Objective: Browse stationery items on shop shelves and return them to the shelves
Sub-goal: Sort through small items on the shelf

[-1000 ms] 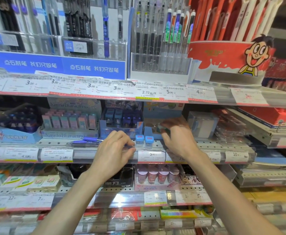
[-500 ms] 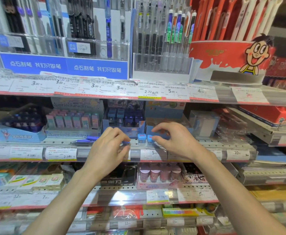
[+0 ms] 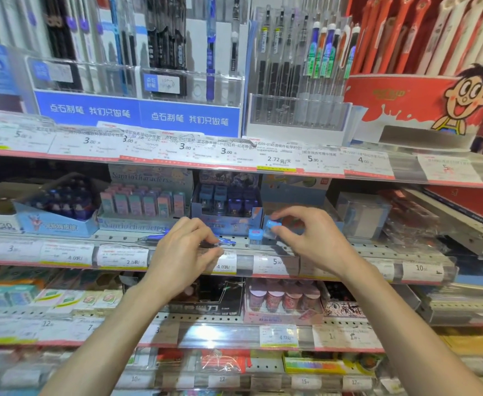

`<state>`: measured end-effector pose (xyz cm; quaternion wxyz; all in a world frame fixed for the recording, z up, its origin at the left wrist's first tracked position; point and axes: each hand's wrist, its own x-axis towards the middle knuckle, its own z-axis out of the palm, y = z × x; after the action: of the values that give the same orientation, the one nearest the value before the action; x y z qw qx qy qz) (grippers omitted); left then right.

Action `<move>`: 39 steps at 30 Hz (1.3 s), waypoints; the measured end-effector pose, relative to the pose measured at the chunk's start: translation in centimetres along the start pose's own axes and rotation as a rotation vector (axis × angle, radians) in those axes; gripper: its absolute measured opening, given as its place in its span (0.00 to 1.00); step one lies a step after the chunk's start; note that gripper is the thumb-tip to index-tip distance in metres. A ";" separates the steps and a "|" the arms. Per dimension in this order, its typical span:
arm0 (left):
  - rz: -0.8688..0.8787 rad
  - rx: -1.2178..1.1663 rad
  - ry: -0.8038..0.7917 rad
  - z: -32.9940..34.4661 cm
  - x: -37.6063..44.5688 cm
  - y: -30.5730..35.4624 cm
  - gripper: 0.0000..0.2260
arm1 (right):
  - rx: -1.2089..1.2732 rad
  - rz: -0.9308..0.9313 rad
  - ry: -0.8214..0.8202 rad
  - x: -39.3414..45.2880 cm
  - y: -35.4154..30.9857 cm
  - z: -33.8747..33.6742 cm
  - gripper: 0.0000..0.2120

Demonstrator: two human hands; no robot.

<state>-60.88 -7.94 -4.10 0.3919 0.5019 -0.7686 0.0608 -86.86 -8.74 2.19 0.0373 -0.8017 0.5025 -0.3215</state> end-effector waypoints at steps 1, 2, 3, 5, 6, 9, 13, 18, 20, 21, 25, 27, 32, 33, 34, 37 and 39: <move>-0.005 -0.013 0.003 0.0 0.0 -0.1 0.08 | 0.024 0.004 0.041 0.2 -0.4 0.0 0.09; -0.009 -0.024 0.006 0.1 0.1 -0.1 0.08 | 0.052 0.009 0.073 0.5 -0.8 0.1 0.10; -0.012 -0.033 0.008 0.1 0.1 -0.2 0.08 | 0.078 0.008 0.095 0.9 -1.3 0.3 0.09; -0.022 -0.047 0.006 0.1 0.2 -0.2 0.08 | 0.106 -0.018 0.111 1.9 -2.2 1.2 0.09; -0.025 -0.051 0.005 0.1 0.2 -0.2 0.08 | 0.112 -0.024 0.107 2.4 -2.7 1.7 0.10; -0.032 -0.056 0.001 0.0 0.2 -0.1 0.08 | 0.125 0.000 0.065 4.3 -3.9 3.1 0.10; -0.045 -0.059 -0.002 0.1 0.2 -0.1 0.08 | 0.122 -0.066 0.039 6.7 -4.9 4.7 0.09; -0.048 -0.060 -0.002 0.1 0.1 -0.3 0.08 | -0.046 -0.057 -0.069 8.6 -4.5 5.8 0.10; -0.046 -0.066 0.001 0.2 0.1 -0.4 0.08 | -0.045 -0.048 -0.077 8.8 -4.3 6.1 0.10; -0.047 -0.068 0.001 0.2 0.1 -0.4 0.08 | -0.047 -0.052 -0.072 8.9 -4.2 6.3 0.10; -0.045 -0.065 -0.005 0.2 0.1 -0.5 0.08 | -0.102 -0.114 -0.076 9.0 -4.0 6.3 0.10; -0.045 -0.068 -0.006 0.2 0.1 -0.4 0.08 | -0.115 -0.132 -0.091 9.1 -4.0 6.1 0.10; -0.038 -0.060 -0.006 0.1 0.1 -0.4 0.08 | -0.113 -0.155 -0.143 8.7 -3.7 5.7 0.12; -0.037 -0.058 -0.006 0.1 0.1 -0.4 0.08 | -0.104 -0.161 -0.141 8.4 -3.6 5.6 0.12; -0.040 -0.061 -0.006 0.1 0.1 -0.4 0.08 | -0.086 -0.170 -0.119 8.0 -3.5 5.4 0.13; -0.051 -0.072 -0.011 0.1 0.1 -0.4 0.08 | 0.007 -0.148 -0.040 6.4 -2.8 3.9 0.12; -0.049 -0.074 -0.013 0.0 0.1 -0.4 0.08 | 0.025 -0.121 -0.055 5.2 -2.1 2.6 0.08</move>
<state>-60.63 -8.24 -4.13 0.4068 0.5059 -0.7604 0.0194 -82.31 -12.75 3.41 0.0419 -0.8386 0.4479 -0.3073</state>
